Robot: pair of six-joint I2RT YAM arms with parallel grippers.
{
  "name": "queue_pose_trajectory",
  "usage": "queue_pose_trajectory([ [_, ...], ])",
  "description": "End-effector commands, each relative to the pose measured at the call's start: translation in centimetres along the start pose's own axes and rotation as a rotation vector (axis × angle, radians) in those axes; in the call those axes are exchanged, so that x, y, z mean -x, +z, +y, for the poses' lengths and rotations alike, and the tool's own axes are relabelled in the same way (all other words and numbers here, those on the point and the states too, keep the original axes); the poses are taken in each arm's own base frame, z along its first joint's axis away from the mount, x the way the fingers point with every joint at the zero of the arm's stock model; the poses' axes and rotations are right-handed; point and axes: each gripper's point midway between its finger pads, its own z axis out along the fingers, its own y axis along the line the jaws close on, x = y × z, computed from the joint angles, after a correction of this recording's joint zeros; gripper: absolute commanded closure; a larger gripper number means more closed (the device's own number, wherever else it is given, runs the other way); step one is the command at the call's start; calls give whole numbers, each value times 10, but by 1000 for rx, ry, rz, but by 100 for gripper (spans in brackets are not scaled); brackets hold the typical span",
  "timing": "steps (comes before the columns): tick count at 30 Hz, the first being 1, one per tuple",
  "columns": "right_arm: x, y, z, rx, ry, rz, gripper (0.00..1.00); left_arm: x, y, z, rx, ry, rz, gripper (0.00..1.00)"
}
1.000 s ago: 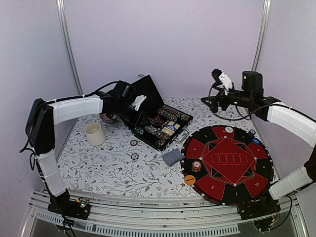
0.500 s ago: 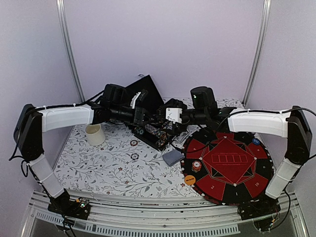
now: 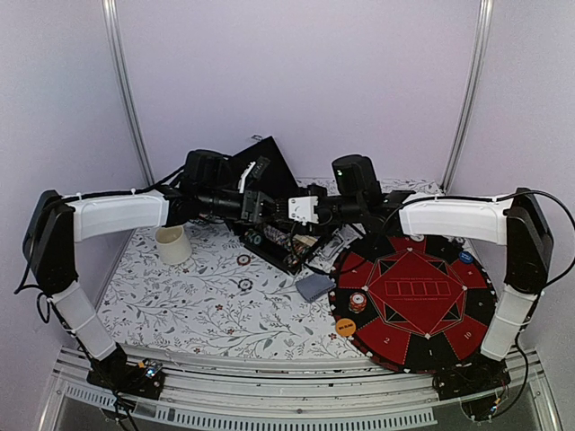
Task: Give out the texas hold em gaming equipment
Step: Pass from the left arm to the right, then place the poker chips pile in the big blind area.
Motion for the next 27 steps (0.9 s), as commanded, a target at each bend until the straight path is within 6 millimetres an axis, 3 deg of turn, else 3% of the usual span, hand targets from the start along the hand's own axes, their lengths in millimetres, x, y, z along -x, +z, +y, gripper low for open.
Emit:
queue_pose_trajectory([
  [1,-3,8,-8,-22,-11,33,54,8,-6,-14,-40,38,-26,100],
  [8,1,0,-20,-53,35,61,96,5,-5,-11,-39,35,-16,100],
  [9,1,-3,-21,-55,50,69,98,5,-5,-10,-33,36,-17,88],
  [11,-1,-9,-20,-55,90,94,98,6,-6,-4,-7,35,-20,50],
  [13,-8,-18,-14,-37,153,134,98,11,-12,0,34,51,-41,20],
  [15,-17,-31,-3,-8,246,177,98,19,-21,5,88,80,-74,3],
  [19,-30,-77,24,55,463,227,98,29,-39,18,195,125,-120,2],
  [25,-61,-126,106,142,843,406,98,26,-44,39,276,126,-104,2],
  [27,-69,-137,126,118,973,443,98,25,-43,42,277,121,-99,2],
])
